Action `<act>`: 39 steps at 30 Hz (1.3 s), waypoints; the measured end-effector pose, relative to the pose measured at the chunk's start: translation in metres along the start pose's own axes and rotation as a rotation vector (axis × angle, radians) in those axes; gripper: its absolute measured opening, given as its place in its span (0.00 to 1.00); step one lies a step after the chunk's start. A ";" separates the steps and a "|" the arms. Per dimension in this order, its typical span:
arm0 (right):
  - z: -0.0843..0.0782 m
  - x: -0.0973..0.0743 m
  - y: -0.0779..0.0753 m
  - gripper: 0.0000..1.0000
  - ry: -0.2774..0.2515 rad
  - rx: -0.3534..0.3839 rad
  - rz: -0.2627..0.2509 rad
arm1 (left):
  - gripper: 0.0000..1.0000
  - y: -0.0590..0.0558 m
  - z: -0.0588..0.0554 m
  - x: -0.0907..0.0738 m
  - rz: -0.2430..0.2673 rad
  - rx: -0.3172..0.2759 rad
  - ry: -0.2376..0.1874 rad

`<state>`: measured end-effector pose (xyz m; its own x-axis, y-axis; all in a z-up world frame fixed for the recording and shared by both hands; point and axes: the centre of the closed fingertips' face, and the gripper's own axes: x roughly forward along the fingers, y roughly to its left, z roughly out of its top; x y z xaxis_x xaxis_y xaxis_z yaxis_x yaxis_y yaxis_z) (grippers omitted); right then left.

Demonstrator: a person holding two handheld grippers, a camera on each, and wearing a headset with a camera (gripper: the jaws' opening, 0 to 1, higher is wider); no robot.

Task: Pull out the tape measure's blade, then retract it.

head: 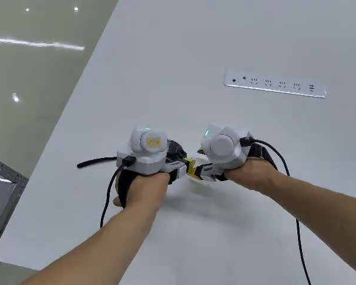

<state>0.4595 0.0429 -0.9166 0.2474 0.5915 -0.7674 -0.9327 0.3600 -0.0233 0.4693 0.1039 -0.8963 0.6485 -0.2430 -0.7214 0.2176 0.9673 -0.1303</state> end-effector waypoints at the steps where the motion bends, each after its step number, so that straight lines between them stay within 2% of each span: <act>1: 0.000 -0.002 0.000 0.39 -0.001 0.009 -0.004 | 0.80 0.000 -0.001 -0.001 -0.001 0.003 0.002; 13: 0.000 -0.016 0.003 0.44 -0.026 0.097 -0.042 | 0.84 0.001 -0.005 -0.011 -0.012 0.012 0.000; 18: -0.001 -0.023 0.007 0.48 -0.029 0.123 -0.062 | 0.85 0.002 -0.002 -0.018 -0.009 0.017 -0.020; 32: -0.009 -0.047 0.018 0.55 -0.044 0.221 -0.126 | 0.90 0.002 -0.003 -0.033 -0.020 0.038 -0.043; 39: -0.014 -0.064 0.021 0.58 -0.061 0.299 -0.168 | 0.90 -0.001 -0.002 -0.046 -0.028 0.063 -0.070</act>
<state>0.4203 0.0021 -0.8768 0.4148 0.5449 -0.7287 -0.7618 0.6459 0.0493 0.4378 0.1142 -0.8648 0.6908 -0.2763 -0.6682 0.2801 0.9542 -0.1050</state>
